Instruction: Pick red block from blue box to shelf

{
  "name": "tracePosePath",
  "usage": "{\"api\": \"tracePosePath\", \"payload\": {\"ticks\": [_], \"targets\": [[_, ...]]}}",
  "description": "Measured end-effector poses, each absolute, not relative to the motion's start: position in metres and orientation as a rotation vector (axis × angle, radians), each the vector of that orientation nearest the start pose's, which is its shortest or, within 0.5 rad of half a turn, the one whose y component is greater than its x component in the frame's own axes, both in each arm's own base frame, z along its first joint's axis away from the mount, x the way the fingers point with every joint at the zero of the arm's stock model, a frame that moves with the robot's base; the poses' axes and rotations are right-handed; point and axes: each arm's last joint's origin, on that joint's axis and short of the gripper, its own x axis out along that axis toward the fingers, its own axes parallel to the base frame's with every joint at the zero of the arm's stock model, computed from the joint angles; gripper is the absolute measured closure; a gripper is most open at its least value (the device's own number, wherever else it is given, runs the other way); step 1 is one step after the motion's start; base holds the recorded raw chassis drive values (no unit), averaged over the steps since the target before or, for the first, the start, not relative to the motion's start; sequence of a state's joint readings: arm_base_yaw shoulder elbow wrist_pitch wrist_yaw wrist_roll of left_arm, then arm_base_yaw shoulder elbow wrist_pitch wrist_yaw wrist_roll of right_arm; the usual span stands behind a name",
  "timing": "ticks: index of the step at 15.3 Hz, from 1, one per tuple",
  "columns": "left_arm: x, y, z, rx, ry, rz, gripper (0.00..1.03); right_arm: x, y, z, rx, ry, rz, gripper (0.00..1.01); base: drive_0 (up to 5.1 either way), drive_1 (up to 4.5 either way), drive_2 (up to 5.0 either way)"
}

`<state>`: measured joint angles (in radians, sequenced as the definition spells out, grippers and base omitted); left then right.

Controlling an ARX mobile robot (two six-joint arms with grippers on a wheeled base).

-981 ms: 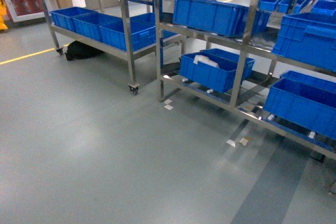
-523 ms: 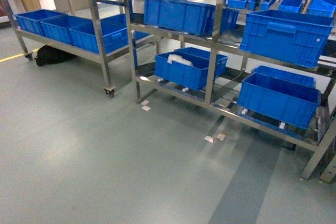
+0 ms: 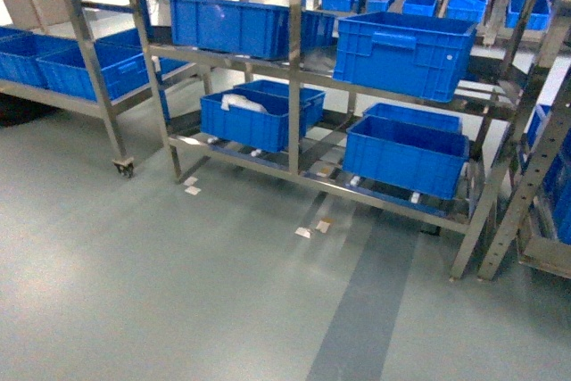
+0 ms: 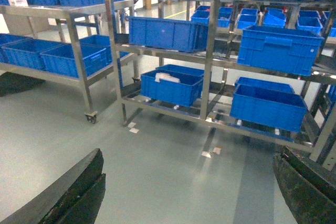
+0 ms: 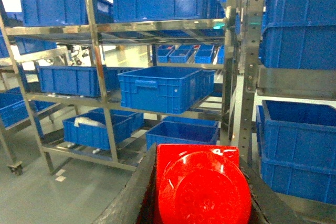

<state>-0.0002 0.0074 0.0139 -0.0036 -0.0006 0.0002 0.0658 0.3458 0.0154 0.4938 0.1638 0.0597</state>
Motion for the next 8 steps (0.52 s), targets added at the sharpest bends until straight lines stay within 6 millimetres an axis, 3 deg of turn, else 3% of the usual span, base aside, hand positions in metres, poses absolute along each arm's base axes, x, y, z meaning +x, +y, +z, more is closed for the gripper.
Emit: {"api": "tracePosePath", "payload": {"ticks": [8], "targets": [[0.0973,-0.0001,0.1673,0.0,-0.003,0.0,0.05,0.1179,0.003,0.1859,0.078,-0.165,-0.093,0.73,-1.5,-1.54,-1.5]]}}
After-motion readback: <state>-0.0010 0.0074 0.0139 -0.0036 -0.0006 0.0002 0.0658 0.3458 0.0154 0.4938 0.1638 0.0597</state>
